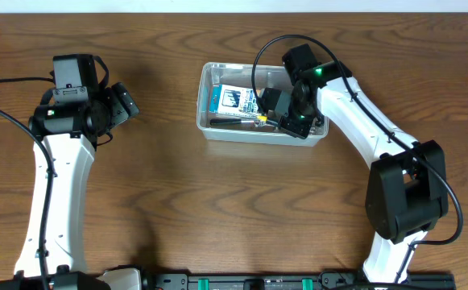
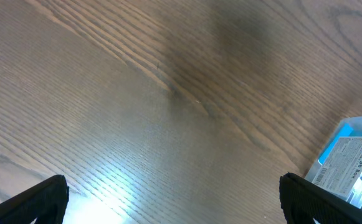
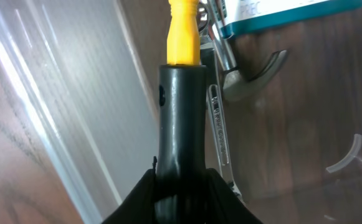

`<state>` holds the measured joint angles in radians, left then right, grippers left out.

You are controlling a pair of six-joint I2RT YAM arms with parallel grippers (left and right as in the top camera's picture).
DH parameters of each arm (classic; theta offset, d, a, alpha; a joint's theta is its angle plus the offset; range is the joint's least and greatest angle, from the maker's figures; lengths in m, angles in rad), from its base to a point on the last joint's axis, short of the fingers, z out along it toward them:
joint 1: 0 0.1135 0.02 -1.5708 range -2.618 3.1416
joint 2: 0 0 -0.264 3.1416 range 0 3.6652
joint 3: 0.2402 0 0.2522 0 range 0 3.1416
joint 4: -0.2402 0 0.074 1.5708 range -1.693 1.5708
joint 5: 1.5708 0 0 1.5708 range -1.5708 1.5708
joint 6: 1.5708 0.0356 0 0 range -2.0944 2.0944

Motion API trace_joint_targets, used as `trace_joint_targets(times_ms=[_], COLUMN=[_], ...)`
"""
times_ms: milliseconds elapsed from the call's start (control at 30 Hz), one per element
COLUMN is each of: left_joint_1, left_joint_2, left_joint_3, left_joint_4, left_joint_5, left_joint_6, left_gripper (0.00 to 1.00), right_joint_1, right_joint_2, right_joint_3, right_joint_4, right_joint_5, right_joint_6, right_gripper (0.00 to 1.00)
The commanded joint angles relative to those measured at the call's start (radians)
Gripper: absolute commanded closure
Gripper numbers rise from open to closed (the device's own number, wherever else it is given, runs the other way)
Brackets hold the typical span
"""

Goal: Pack container
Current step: 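Carry the screwdriver over the container and lower it inside, then release the screwdriver and withdraw the right gripper rightward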

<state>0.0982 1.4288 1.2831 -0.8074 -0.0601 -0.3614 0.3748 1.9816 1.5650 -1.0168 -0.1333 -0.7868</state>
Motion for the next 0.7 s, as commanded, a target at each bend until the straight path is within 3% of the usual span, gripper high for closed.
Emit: trace_joint_targets(times_ms=[0,133,367,533,667], left_joint_1=[0.004,0.004,0.004,0.004,0.004], left_joint_2=[-0.003,-0.003,-0.003,-0.003,-0.003], left_joint_3=[-0.006,-0.006,-0.006,-0.006,-0.006], left_joint_4=[-0.002,-0.002,-0.002,-0.002,-0.002], left_joint_5=[-0.016,-0.016,-0.016,-0.016,-0.016], left_joint_6=[0.017,0.017,0.017,0.017,0.017], left_gripper=[0.02,0.02,0.02,0.02,0.02], right_joint_1=[0.000,-0.002,-0.046,-0.143,-0.264], right_joint_2=[-0.016,-0.016,-0.030,-0.067,-0.086], right_joint_3=[-0.004,-0.003,0.134,0.404,0.588], right_joint_4=[0.016,0.039,0.003,-0.201,-0.383], right_joint_5=[-0.003,-0.005,-0.032,0.007,0.081], right_joint_6=[0.025,0.077,0.358,0.532,0.562], right_gripper=[0.54,0.36,0.41,0.39,0.37])
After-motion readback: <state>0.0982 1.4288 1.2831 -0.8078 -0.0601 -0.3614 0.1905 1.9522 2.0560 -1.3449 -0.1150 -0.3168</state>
